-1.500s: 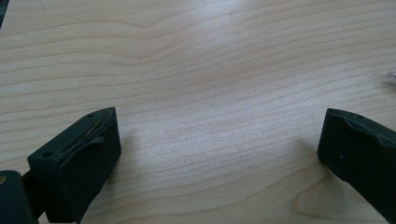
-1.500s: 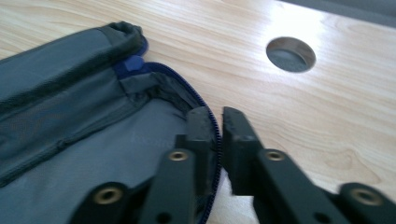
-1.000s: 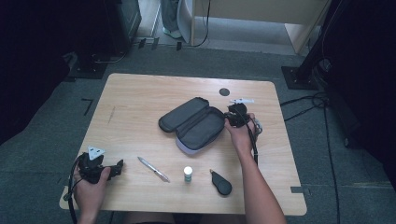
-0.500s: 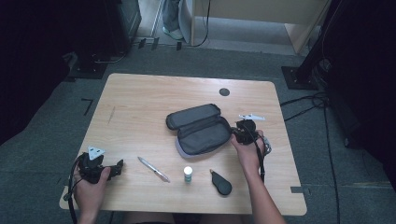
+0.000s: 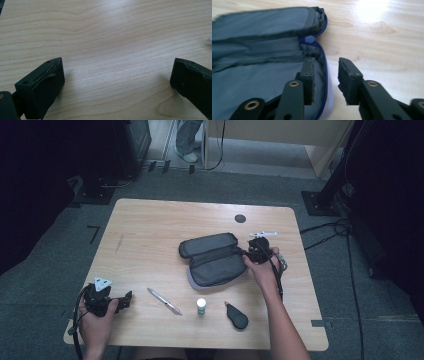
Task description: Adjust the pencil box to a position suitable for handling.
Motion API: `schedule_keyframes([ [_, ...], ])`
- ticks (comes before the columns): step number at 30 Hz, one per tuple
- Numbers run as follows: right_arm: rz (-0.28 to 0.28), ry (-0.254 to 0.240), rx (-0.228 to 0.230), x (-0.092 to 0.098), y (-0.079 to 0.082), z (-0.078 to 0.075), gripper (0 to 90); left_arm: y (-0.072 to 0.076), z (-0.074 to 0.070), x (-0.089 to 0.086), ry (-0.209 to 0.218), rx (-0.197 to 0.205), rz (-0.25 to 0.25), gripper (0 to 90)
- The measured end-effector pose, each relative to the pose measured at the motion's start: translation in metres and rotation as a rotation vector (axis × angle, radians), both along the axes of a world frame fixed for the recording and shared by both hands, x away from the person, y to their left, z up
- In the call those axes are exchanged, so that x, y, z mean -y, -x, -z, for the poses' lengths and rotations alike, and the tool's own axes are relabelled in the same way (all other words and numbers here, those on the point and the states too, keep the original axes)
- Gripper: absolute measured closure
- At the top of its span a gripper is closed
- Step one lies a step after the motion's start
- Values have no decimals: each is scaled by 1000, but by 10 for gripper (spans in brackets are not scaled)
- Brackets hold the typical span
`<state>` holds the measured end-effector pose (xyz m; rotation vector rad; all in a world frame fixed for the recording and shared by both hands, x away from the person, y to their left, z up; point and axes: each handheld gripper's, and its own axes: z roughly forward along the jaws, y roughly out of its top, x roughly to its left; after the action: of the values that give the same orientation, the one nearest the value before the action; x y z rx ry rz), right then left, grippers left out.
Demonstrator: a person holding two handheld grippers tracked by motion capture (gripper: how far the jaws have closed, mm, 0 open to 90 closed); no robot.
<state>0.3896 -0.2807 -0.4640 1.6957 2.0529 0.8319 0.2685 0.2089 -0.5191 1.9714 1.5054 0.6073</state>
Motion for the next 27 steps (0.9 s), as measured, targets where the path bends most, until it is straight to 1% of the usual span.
schedule_keyframes([
  [1, -2, 24, -16, -2, -6, 3, 626, 0, 0, 0, 0, 0, 0, 0],
  [2, -12, 29, -27, -3, -10, 6, 624, 0, 0, 0, 0, 0, 0, 0],
  [3, -21, 27, -33, -5, -14, 9, 644, 0, 0, 0, 0, 0, 0, 0],
  [5, -32, 53, -61, -9, -18, 13, 751, 0, 0, 0, 0, 0, 0, 0],
  [6, -32, 53, -61, -9, -18, 13, 751, 0, 0, 0, 0, 0, 0, 0],
  [7, -25, 56, -67, -10, -18, 14, 843, 0, 0, 0, 0, 0, 0, 0],
  [9, 9, 52, -69, -12, -14, 14, 881, 0, 0, 0, 0, 0, 0, 0],
  [11, 36, 51, -74, -13, -9, 13, 886, 0, 0, 0, 0, 0, 0, 0],
  [15, 105, -19, -91, -11, 4, 13, 887, 0, 0, 0, 0, 0, 0, 0],
  [17, 119, -37, -89, -10, 12, 14, 888, 0, 0, 0, -1, 0, 0, 0],
  [18, 119, -37, -89, -10, 12, 14, 888, 0, 0, 0, -1, 0, 0, 0],
  [19, 134, -63, -82, -11, 19, 15, 887, 0, 0, 0, 0, 0, 0, 0],
  [20, 134, -63, -82, -11, 19, 15, 887, 0, 0, 0, 0, 0, 0, 0],
  [21, 152, -78, -79, -12, 26, 15, 887, 0, 0, 0, 0, 0, 0, 0],
  [25, 196, -94, -67, -17, 36, 16, 886, 0, 0, 0, 0, -1, 0, 0],
  [26, 196, -94, -67, -17, 36, 16, 886, 0, 0, 0, 0, -1, 0, 0],
  [27, 212, -88, -57, -20, 39, 17, 886, 0, 0, 0, 0, -1, 0, 0],
])
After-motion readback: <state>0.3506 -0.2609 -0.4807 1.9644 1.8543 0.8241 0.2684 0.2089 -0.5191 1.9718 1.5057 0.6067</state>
